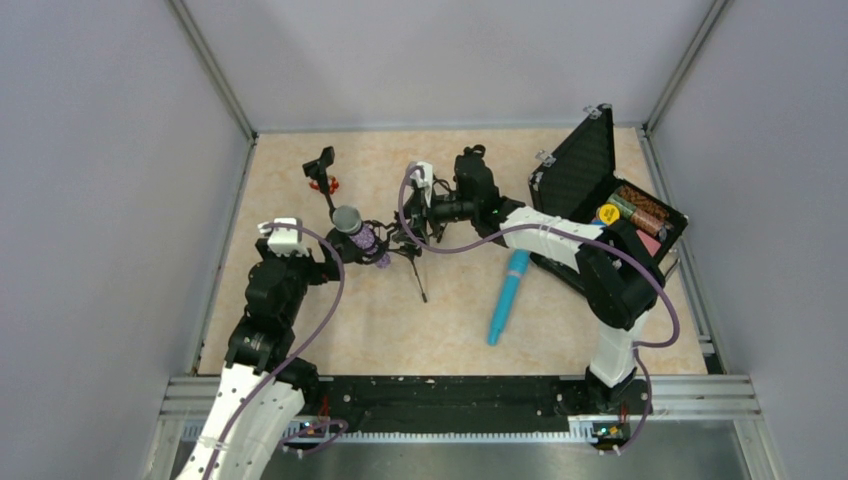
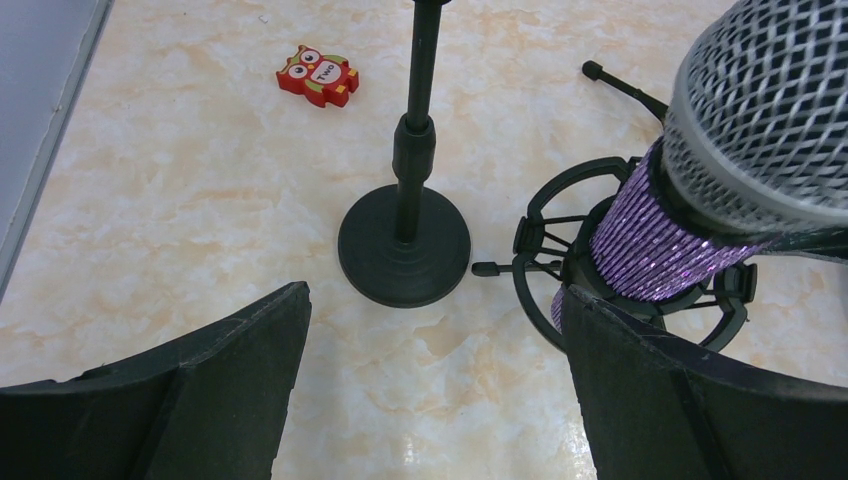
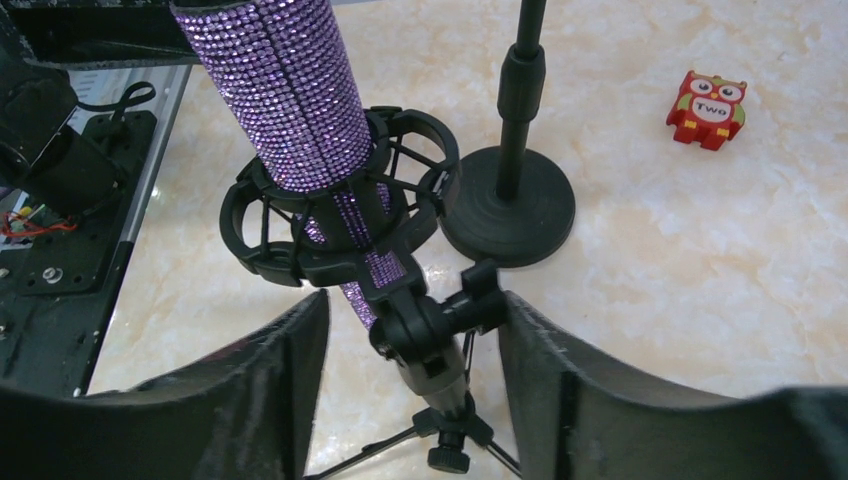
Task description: Attach the microphones to the stand
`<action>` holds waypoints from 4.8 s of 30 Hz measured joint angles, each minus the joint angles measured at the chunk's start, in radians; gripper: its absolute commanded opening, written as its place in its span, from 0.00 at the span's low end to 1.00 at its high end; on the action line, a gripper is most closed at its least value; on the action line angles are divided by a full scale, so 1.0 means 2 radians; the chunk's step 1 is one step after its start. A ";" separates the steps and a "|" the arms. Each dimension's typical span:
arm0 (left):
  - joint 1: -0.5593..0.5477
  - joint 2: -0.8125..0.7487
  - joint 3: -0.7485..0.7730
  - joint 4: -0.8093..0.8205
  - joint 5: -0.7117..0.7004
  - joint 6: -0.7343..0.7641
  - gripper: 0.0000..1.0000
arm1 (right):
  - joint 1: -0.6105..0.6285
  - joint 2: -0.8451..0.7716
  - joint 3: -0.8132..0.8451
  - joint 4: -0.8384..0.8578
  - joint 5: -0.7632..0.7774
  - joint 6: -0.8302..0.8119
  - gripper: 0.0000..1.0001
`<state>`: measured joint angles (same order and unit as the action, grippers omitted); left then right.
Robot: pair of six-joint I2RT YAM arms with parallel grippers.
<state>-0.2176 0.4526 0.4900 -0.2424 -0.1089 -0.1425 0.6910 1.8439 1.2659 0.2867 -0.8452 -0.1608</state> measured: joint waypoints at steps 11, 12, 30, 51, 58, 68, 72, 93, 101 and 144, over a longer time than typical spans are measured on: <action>0.000 0.002 0.000 0.001 0.000 0.000 0.99 | 0.000 0.009 -0.005 0.049 -0.023 0.076 0.00; 0.000 0.002 0.000 0.001 0.000 0.000 0.99 | 0.000 0.009 -0.009 0.060 -0.022 0.083 0.00; 0.000 -0.007 0.000 0.004 -0.006 0.001 0.99 | 0.000 -0.080 -0.123 0.225 0.044 0.165 0.00; 0.000 -0.014 0.000 0.003 -0.008 0.002 0.99 | 0.000 -0.122 -0.080 0.208 0.159 0.163 0.00; 0.000 -0.014 0.000 0.003 -0.008 0.002 0.99 | 0.000 -0.121 -0.011 0.185 0.188 0.154 0.00; 0.000 -0.014 0.000 0.003 -0.008 0.002 0.99 | -0.001 -0.052 0.131 0.139 0.210 0.142 0.00; 0.000 -0.014 0.000 0.003 -0.008 0.002 0.99 | -0.006 -0.020 0.160 0.122 0.215 0.142 0.00; 0.000 -0.013 0.000 0.003 -0.008 0.004 0.99 | -0.039 0.185 0.380 0.050 0.215 0.162 0.00; 0.000 -0.012 0.000 0.003 -0.008 0.004 0.99 | -0.042 0.226 0.412 0.049 0.216 0.188 0.00; 0.000 -0.011 0.000 0.003 -0.008 0.006 0.99 | -0.032 0.229 0.349 0.071 0.257 0.156 0.79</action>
<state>-0.2176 0.4305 0.4900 -0.2363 -0.1246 -0.1310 0.6262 2.3016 1.9633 0.4294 -0.3302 0.1505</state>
